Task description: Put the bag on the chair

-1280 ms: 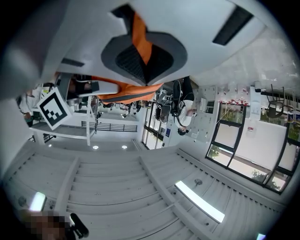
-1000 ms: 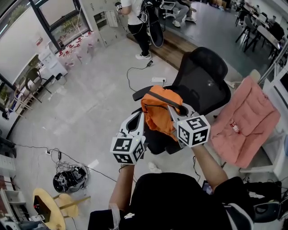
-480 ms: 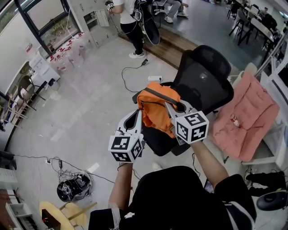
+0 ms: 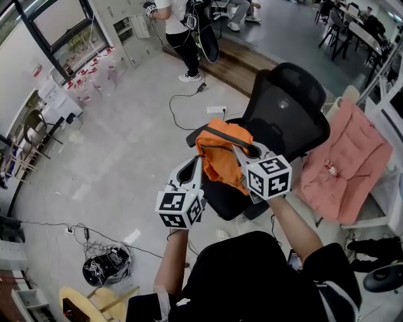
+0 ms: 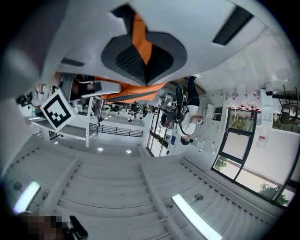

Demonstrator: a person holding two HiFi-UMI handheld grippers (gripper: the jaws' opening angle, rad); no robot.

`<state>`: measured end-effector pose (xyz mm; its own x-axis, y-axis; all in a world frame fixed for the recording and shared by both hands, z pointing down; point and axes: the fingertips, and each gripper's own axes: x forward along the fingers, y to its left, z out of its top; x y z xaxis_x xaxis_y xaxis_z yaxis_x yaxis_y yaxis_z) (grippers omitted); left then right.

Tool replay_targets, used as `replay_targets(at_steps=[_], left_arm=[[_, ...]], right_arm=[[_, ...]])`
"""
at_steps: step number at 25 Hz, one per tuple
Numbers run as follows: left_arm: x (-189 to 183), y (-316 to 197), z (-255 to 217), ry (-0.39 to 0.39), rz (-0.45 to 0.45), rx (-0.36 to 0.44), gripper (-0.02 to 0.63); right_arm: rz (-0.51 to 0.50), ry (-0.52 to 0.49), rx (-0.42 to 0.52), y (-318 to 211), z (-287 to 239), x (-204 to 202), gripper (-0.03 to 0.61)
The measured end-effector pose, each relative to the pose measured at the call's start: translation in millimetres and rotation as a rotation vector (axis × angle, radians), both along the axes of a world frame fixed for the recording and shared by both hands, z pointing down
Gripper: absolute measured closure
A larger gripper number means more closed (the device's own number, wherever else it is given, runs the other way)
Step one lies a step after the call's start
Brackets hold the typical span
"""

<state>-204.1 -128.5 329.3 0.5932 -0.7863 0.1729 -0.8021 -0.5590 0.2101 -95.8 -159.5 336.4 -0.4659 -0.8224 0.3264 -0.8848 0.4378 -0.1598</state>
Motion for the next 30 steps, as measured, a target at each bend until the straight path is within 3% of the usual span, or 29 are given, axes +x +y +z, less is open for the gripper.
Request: replay_targets(at_steps=[15,30], left_arm=[[46,-49,35,-0.021,0.05,-0.061,0.606],[111,-104,99,-0.03,0.054,-0.189,0.605]], right_arm=[[-0.012,-0.014,-0.049,-35,32,26,0.569],[-0.012,-0.028,-0.164,-87,98,81,0.569]])
